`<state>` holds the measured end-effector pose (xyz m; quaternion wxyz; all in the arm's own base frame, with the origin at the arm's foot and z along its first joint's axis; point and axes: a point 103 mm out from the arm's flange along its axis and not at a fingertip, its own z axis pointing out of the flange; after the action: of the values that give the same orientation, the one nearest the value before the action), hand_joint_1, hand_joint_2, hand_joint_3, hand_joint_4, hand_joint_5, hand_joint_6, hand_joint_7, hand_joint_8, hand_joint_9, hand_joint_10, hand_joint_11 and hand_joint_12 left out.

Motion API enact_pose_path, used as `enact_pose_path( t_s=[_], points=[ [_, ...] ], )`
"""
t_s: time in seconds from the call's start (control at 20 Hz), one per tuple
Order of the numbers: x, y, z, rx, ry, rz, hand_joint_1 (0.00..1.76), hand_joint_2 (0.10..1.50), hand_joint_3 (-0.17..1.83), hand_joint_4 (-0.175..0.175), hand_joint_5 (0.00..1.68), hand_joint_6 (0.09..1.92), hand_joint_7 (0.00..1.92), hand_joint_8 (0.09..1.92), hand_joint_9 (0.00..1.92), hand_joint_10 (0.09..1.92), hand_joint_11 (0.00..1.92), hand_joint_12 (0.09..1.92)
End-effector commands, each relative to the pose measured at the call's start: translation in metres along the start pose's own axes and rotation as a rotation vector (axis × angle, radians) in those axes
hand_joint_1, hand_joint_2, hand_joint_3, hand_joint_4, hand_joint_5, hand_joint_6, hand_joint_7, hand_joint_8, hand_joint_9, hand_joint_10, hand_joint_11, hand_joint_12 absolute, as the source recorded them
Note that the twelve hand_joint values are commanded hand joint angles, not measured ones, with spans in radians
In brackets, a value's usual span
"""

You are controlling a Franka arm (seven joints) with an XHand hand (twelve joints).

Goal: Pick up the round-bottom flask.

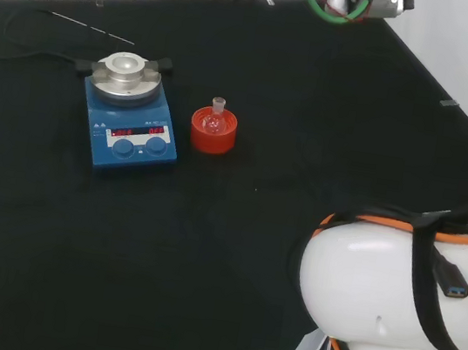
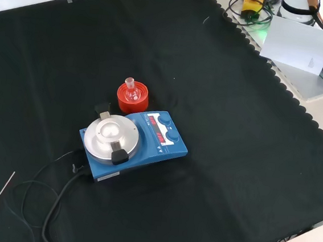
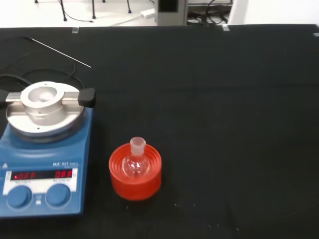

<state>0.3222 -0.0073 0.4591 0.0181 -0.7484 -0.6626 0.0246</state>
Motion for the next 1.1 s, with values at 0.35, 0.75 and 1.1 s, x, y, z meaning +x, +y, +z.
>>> enact_pose_path(
  t_s=[0.35,0.75,1.1],
  points=[
    [-0.054,0.105,0.105,0.031,0.196,-0.051,0.59,1.04,0.34,-0.019,0.49,0.09,0.32,0.59,0.42,0.6,0.0,1.33],
    [-0.046,0.126,0.148,0.063,0.248,-0.099,0.67,0.92,0.53,-0.01,0.51,0.09,0.33,0.6,0.42,0.6,0.0,1.33],
    [-0.029,0.143,0.181,0.09,0.293,-0.107,0.7,0.9,0.54,-0.008,0.51,0.09,0.33,0.6,0.43,0.6,0.0,1.33]
  ],
)
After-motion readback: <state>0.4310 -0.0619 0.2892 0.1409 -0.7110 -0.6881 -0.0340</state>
